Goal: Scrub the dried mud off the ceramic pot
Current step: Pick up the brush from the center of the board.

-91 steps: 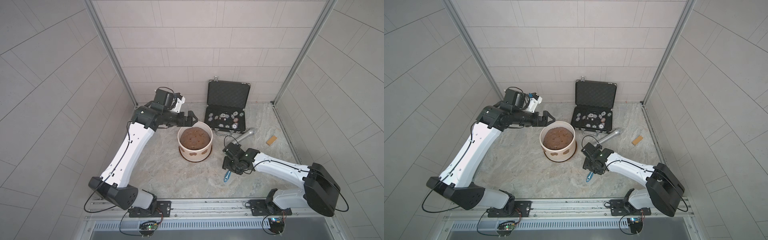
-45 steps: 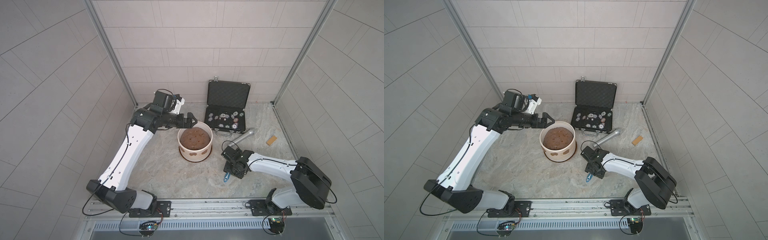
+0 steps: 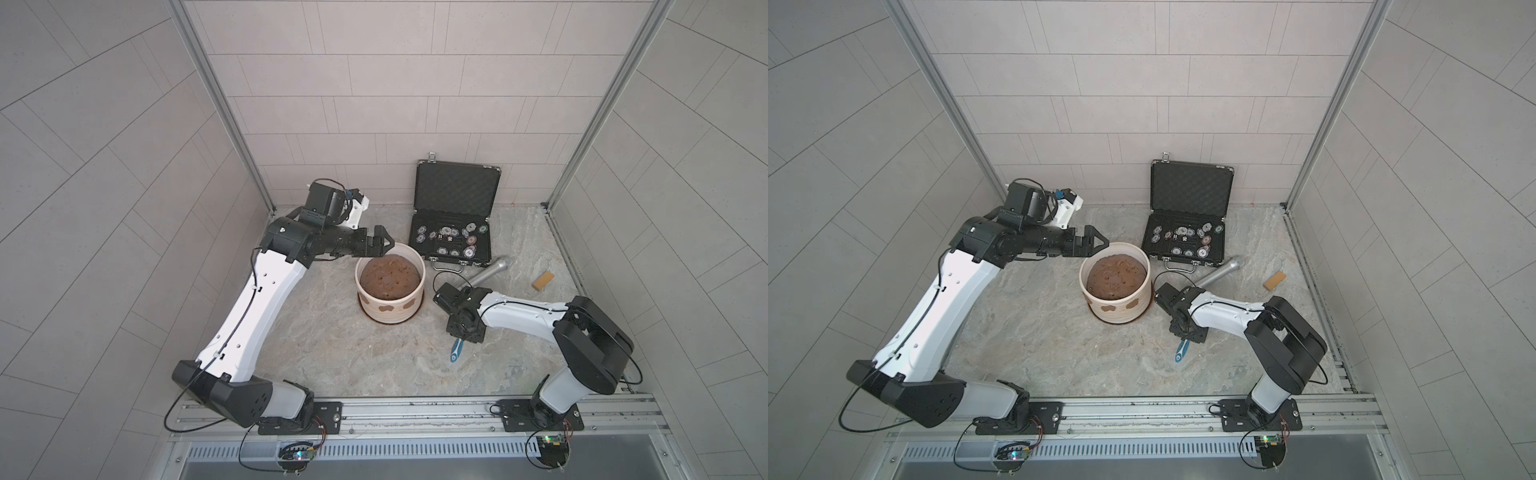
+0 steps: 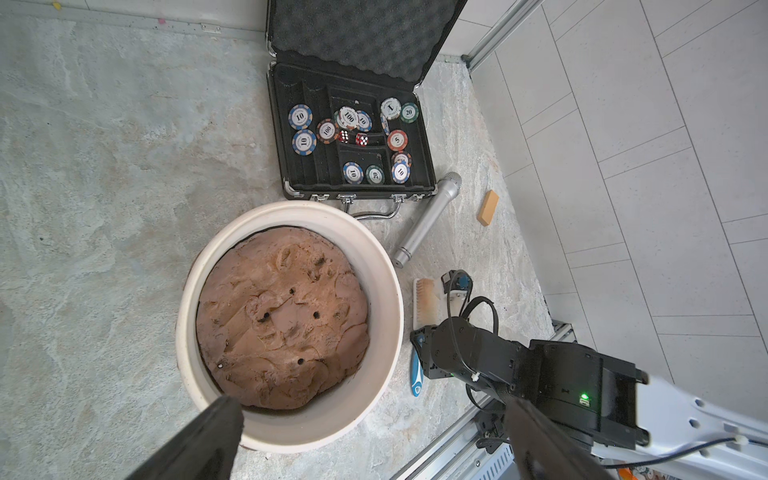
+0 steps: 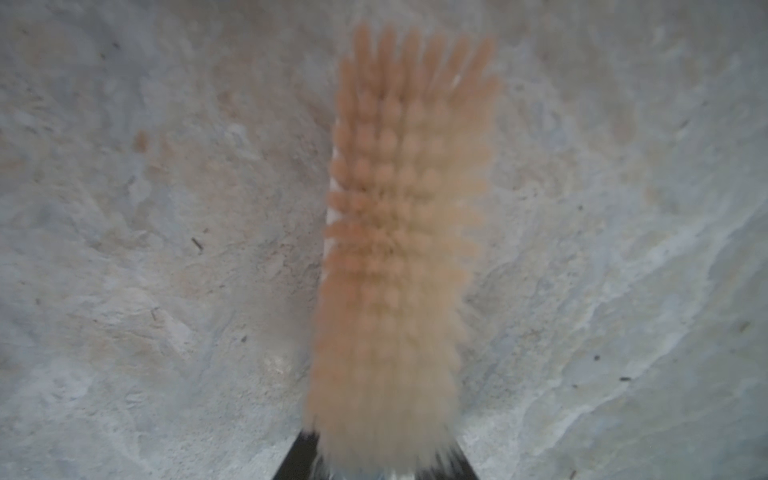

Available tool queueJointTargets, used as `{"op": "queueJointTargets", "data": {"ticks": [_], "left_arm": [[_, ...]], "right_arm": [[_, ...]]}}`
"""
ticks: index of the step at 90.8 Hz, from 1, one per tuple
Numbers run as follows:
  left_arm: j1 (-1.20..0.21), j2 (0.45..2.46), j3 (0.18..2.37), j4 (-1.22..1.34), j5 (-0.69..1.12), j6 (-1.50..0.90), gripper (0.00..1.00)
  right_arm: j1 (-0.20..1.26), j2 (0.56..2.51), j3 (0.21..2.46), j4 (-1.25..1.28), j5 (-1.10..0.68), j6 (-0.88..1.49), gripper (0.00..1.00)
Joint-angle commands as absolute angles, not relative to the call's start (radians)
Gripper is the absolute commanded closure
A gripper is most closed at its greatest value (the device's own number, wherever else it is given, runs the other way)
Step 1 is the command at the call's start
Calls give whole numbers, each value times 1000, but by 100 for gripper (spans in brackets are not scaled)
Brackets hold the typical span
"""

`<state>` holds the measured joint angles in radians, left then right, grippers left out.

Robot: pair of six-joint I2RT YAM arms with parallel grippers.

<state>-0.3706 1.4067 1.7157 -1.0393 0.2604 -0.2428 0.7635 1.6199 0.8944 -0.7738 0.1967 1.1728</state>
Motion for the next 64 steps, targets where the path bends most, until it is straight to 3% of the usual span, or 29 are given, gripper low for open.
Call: {"op": "queueJointTargets", "data": {"ticks": [1,17,49,64], "left_arm": [[-358,1388,1713,-1035,264,-229,0],[-358,1428,1736,-1039,297,-263,0],[-359,1516,1840,-1030,450,-372,0],[-365,1558,1842,-942,674,-459,0]], "right_arm": [[756,1655,892,-811,240,1073,69],[758,1533,900,-829,279,936,88],[758,1029,764,-768,314,795,88],[758,825,800,-692,228,703,87]]}}
